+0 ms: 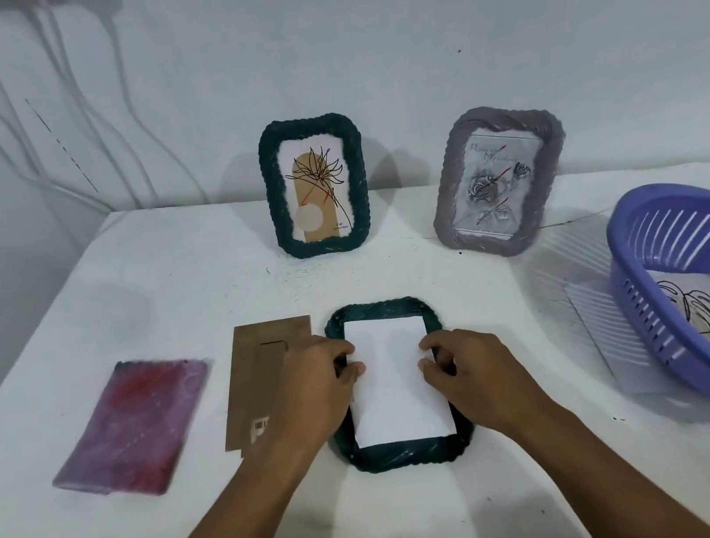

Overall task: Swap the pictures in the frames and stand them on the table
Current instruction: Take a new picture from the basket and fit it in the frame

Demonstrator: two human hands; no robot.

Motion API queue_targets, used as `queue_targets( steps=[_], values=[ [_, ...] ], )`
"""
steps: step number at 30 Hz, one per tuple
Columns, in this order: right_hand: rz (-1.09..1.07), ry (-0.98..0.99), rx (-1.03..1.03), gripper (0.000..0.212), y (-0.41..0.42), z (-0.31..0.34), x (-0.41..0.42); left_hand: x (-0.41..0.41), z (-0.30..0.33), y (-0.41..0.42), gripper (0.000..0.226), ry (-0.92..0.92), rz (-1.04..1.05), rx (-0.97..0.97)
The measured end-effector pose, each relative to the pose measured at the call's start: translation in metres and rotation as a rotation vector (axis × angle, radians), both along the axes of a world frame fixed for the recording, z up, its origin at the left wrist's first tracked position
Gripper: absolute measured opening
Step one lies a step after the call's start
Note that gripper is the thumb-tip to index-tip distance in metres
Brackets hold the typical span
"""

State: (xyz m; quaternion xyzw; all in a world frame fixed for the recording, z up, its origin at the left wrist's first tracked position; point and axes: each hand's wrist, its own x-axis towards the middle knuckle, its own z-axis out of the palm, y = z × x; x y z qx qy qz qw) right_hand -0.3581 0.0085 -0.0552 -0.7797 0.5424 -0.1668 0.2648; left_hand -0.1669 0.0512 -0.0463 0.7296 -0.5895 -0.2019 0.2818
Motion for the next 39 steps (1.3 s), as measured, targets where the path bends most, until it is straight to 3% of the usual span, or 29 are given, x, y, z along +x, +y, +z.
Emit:
queue_targets(
  steps=[39],
  values=[
    [0.038,0.171,-0.063,0.035,-0.005,0.000,0.008,-0.001,-0.004,-0.011,0.026,-0.117,-0.061,0.068]
  ],
)
